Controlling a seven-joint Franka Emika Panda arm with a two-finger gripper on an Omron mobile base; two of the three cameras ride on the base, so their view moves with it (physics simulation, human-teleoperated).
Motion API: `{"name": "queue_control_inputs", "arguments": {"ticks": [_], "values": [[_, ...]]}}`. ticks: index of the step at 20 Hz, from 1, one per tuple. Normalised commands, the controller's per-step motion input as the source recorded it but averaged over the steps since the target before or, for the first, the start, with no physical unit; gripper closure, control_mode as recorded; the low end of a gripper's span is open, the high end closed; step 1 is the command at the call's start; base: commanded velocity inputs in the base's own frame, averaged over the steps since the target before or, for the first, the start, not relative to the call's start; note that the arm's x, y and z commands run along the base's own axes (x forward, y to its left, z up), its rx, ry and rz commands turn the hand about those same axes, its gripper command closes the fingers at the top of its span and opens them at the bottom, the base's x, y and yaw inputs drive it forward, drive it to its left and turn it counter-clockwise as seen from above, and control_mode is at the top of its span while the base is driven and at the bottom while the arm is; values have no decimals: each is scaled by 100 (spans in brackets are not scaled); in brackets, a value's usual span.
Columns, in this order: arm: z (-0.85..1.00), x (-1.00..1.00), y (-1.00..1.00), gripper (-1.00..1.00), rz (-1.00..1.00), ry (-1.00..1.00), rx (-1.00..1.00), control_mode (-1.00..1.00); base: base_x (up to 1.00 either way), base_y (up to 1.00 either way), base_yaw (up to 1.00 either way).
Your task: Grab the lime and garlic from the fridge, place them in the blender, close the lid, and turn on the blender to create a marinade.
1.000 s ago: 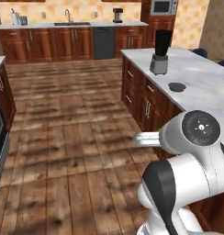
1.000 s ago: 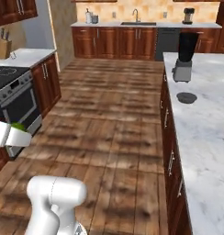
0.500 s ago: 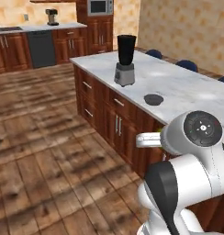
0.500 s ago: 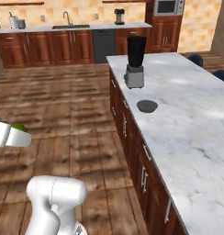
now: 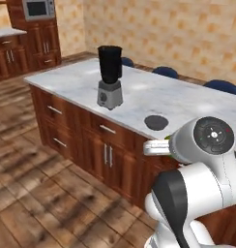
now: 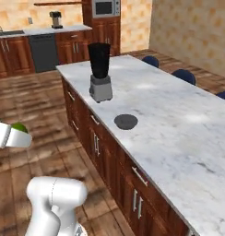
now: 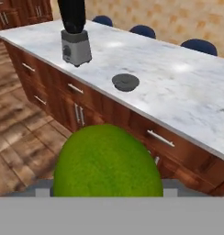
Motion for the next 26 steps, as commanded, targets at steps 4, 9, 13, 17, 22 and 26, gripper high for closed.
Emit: {"name": "queue_control_inputs", "arguments": {"ticks": [4, 9, 13, 17, 22, 26], "values": [[0, 0, 0, 100, 0, 0, 0, 100, 100, 99, -55], [0, 0, 0, 100, 0, 0, 0, 100, 94, 91, -58], [0, 0, 0, 100, 0, 0, 0, 100, 81, 85, -59], [0, 0, 0, 100, 0, 0, 0, 100, 65, 62, -57], [0, 0, 0, 100, 0, 0, 0, 100, 61, 16, -48], [0, 0, 0, 100, 0, 0, 0, 100, 41, 58, -48]]}}
